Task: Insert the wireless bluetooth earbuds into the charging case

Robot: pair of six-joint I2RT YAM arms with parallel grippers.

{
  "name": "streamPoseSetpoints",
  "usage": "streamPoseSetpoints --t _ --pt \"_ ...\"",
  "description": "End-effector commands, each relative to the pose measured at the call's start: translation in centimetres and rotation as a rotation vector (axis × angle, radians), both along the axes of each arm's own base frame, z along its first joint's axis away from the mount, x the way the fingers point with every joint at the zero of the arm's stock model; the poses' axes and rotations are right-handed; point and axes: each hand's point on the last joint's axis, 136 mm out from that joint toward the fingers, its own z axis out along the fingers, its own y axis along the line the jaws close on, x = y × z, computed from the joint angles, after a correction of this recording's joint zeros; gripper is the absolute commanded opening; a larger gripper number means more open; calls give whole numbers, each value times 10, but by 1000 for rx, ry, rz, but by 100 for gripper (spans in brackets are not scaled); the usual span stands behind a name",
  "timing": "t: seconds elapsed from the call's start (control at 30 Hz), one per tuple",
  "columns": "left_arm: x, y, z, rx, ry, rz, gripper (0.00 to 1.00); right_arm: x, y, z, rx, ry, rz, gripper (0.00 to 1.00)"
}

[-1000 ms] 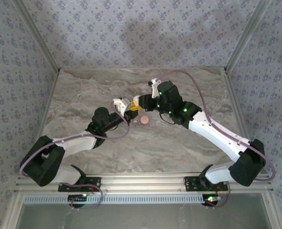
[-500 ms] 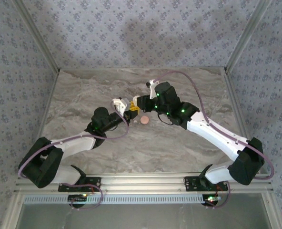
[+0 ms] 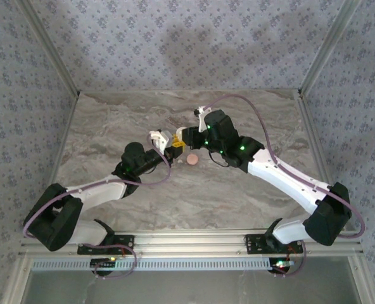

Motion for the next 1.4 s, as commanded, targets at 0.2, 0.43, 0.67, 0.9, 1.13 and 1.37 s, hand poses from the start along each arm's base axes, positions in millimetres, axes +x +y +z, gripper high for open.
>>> streamPoseSetpoints --t 0.2,0.43,0.67,0.9,1.13,1.37 --pt "-7 2 52 -77 -141 0 15 1 -10 -14 -62 22 -33 24" --pt "-8 5 57 -86 -150 11 15 -3 -10 -18 -70 31 -21 25" --pt "-9 6 59 -88 -154 11 15 -3 -10 -16 -65 23 -23 26" --pt "-9 5 59 -75 -151 8 15 -2 -10 -16 -67 22 -24 27" --pt "-10 7 62 -73 -154 14 15 -3 -10 -16 -66 25 -22 27" --pt "-11 10 65 -72 -153 25 15 -4 -7 -13 -56 19 -17 27"
